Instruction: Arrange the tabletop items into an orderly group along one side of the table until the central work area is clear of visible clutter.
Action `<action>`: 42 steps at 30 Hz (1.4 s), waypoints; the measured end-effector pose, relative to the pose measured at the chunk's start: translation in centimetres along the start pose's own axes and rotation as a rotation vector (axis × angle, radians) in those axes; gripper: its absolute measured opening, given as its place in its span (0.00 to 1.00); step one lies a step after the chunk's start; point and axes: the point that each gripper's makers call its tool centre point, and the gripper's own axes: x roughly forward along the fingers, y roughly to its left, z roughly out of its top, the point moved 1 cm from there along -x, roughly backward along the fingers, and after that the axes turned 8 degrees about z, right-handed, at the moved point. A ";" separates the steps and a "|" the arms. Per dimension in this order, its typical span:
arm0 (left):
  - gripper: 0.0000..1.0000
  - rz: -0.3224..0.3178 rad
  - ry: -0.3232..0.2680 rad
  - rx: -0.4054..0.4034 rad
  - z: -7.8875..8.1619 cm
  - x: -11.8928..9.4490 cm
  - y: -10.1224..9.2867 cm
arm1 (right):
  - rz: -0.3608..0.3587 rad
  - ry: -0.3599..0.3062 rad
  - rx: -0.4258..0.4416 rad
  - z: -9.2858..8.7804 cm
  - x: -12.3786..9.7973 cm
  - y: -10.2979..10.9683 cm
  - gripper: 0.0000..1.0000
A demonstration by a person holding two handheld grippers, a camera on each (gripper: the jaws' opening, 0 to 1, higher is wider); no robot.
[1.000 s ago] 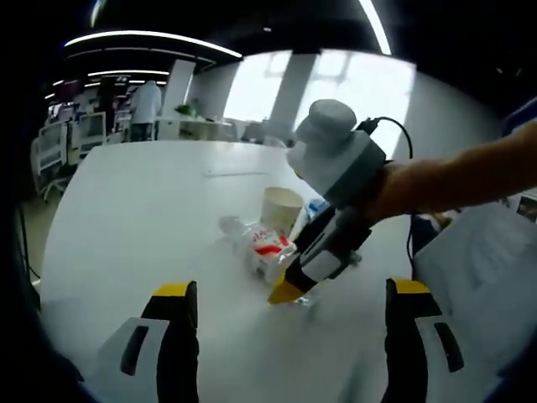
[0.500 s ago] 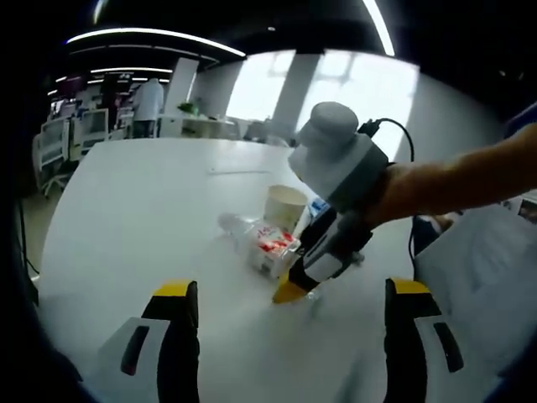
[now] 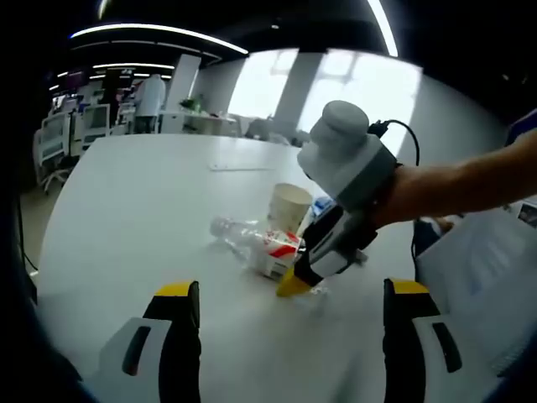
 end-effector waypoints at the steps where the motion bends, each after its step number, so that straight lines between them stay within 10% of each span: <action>1: 0.86 0.001 -0.001 -0.005 0.1 0.0 0.1 | 0.003 -0.005 0.008 0.0 0.0 0.0 0.39; 12: 0.81 -0.004 -0.040 -0.140 2.2 1.1 1.7 | 0.024 -0.037 0.031 0.3 0.2 -0.2 0.38; 22: 0.73 -0.021 -0.078 -0.629 4.6 4.8 4.1 | 0.033 -0.069 0.035 0.5 0.2 -0.1 0.37; 29: 0.74 0.003 -0.043 -0.783 4.1 7.7 5.2 | 0.044 -0.103 0.047 0.7 0.2 -0.2 0.37; 42: 0.69 -0.010 -0.030 -0.827 4.1 10.3 4.0 | 0.072 -0.184 0.066 0.8 -0.2 -0.3 0.37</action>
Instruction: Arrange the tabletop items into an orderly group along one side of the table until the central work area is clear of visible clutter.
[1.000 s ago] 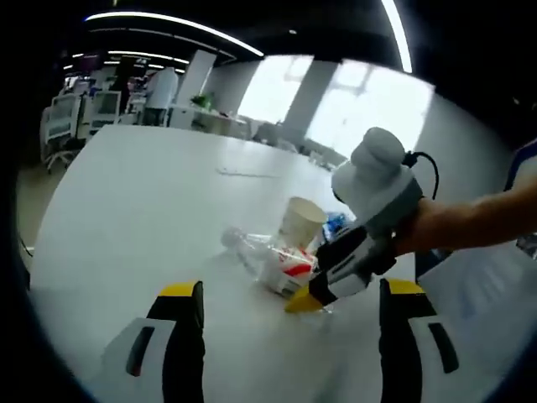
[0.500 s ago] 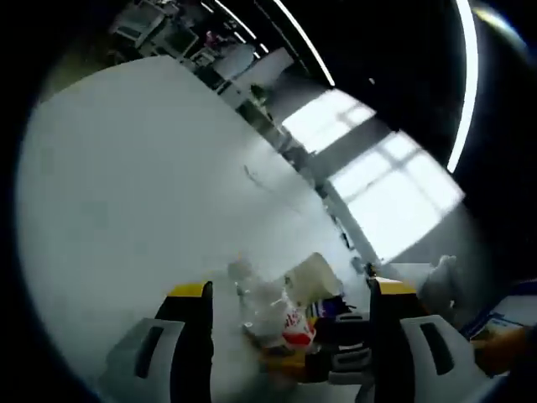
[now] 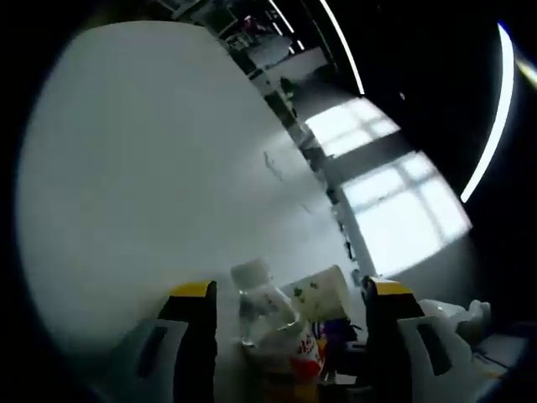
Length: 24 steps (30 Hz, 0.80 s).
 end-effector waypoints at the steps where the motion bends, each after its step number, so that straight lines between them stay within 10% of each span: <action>1: 0.69 0.003 0.004 -0.002 -0.1 0.1 0.1 | 0.001 -0.001 -0.001 0.0 0.0 0.0 0.37; 24: 0.52 0.021 0.026 -0.017 -0.4 1.9 0.5 | 0.039 -0.074 -0.048 -0.5 -0.8 0.6 0.36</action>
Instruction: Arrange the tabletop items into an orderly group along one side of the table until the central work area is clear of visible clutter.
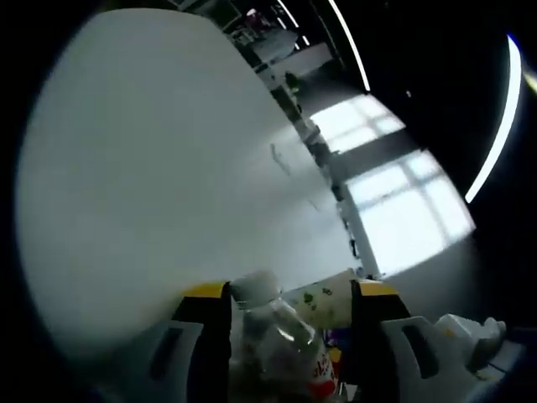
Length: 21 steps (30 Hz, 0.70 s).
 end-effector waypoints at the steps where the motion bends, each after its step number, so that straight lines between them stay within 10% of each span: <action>1: 0.51 0.006 0.000 0.002 -0.1 -0.1 0.2 | 0.001 -0.004 0.001 0.1 0.0 0.0 0.36; 21: 0.20 0.059 -0.025 -0.047 -0.4 -0.3 2.1 | 0.020 -0.055 -0.002 -0.4 -0.7 0.9 0.36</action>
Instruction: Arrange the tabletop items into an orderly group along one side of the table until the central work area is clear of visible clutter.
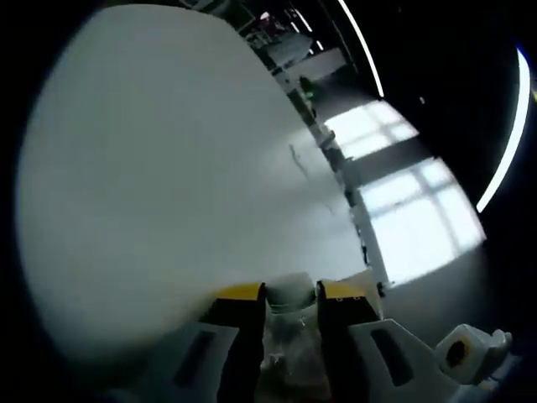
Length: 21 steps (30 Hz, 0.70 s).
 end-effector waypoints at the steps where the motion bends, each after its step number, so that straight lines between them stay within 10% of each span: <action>1: 0.20 0.001 0.001 0.010 -0.1 -0.1 -0.1 | -0.001 0.002 -0.001 -0.1 0.0 0.0 0.36; 21: 0.19 -0.122 -0.101 0.332 0.6 -4.4 -6.3 | -0.079 -0.123 -0.091 0.9 -2.1 0.8 0.34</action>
